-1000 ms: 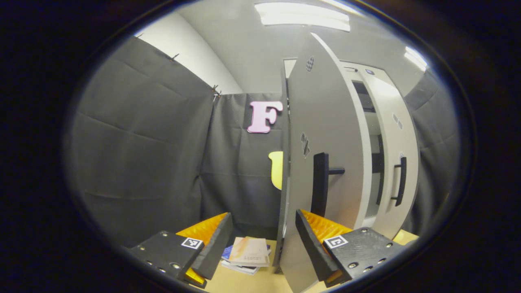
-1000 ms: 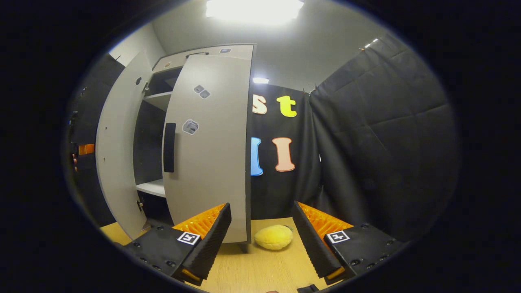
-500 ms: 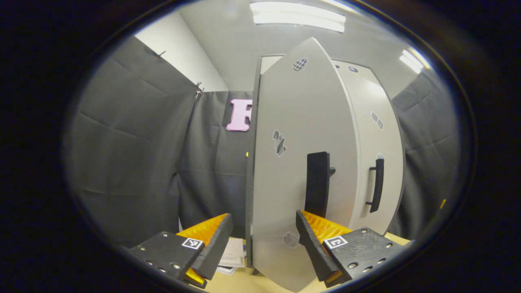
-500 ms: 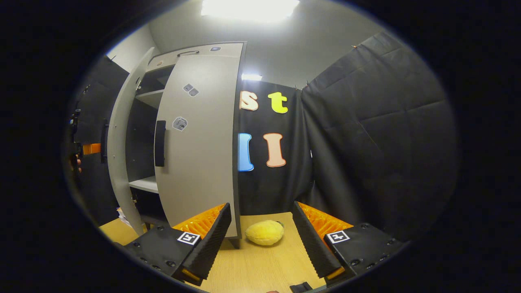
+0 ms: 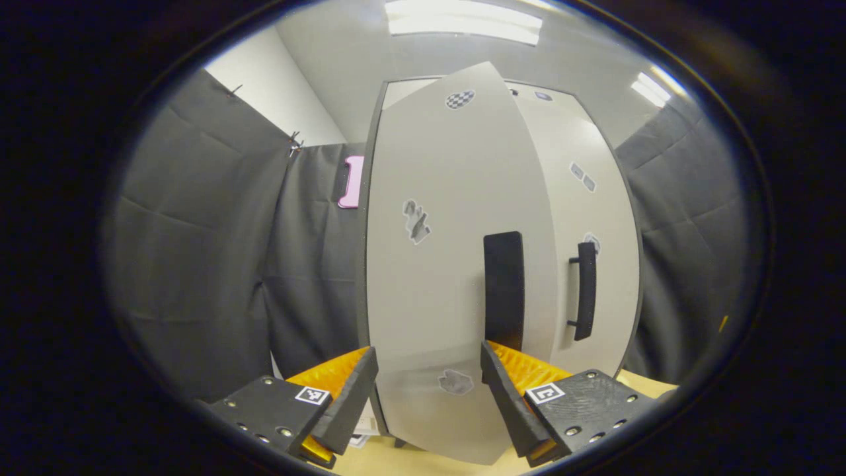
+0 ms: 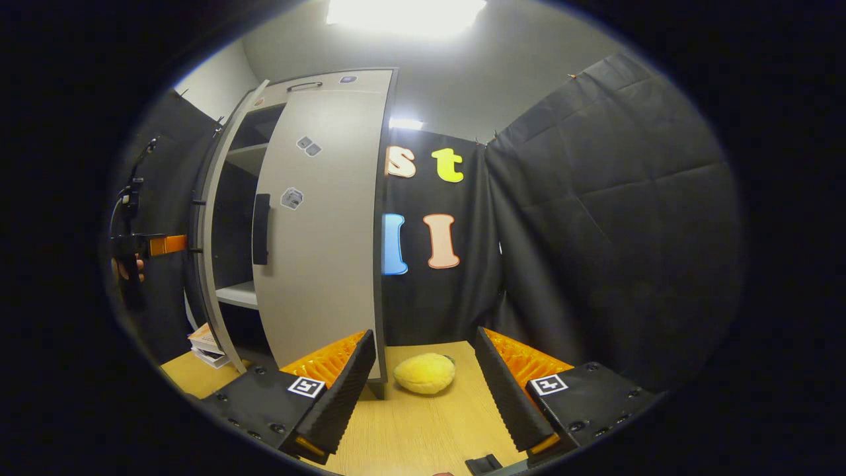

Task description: Grasp the bottle in the cabinet with the left hand and place it on the coaster, then close the right door with the right hand and the left door with the left hand.

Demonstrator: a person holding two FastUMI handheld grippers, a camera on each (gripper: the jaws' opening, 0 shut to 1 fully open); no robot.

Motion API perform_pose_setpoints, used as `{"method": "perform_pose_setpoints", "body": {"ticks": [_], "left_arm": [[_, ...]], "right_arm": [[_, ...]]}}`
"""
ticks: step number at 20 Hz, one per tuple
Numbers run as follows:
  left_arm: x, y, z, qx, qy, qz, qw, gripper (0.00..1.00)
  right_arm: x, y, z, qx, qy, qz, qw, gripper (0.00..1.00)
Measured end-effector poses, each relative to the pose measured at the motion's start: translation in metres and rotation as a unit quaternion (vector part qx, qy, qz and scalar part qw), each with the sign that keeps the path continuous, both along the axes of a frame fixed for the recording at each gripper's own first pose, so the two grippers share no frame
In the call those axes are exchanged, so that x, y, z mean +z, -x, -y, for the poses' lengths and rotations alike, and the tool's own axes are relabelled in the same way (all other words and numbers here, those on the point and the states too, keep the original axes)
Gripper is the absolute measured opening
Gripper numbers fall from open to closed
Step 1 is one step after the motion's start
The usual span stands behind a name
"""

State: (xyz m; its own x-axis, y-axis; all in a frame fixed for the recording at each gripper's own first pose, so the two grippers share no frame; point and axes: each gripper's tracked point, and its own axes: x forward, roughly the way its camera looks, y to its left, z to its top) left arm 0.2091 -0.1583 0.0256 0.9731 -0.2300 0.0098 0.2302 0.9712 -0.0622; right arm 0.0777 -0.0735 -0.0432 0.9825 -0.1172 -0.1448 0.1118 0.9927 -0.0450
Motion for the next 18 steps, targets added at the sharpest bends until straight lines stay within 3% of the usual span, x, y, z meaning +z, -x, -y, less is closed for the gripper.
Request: {"method": "perform_pose_setpoints", "body": {"ticks": [2, 3, 4, 18], "left_arm": [[0.003, 0.004, -0.008, 0.003, -0.001, 0.003, 1.0, 0.97], [0.005, 0.008, -0.014, 0.004, -0.001, 0.006, 1.0, 0.92], [0.006, 0.012, -0.019, 0.004, -0.001, 0.008, 1.0, 0.97], [-0.003, 0.084, -0.116, 0.042, -0.032, 0.01, 0.999, 0.97]], "right_arm": [[0.003, 0.0, -0.004, 0.004, 0.0, 0.003, 1.0, 0.97], [0.005, 0.0, -0.008, 0.007, -0.002, 0.004, 1.0, 0.97], [0.008, 0.0, -0.012, 0.011, -0.005, 0.006, 1.0, 0.97], [0.05, 0.008, -0.066, 0.064, -0.008, 0.04, 0.997, 0.97]]}}
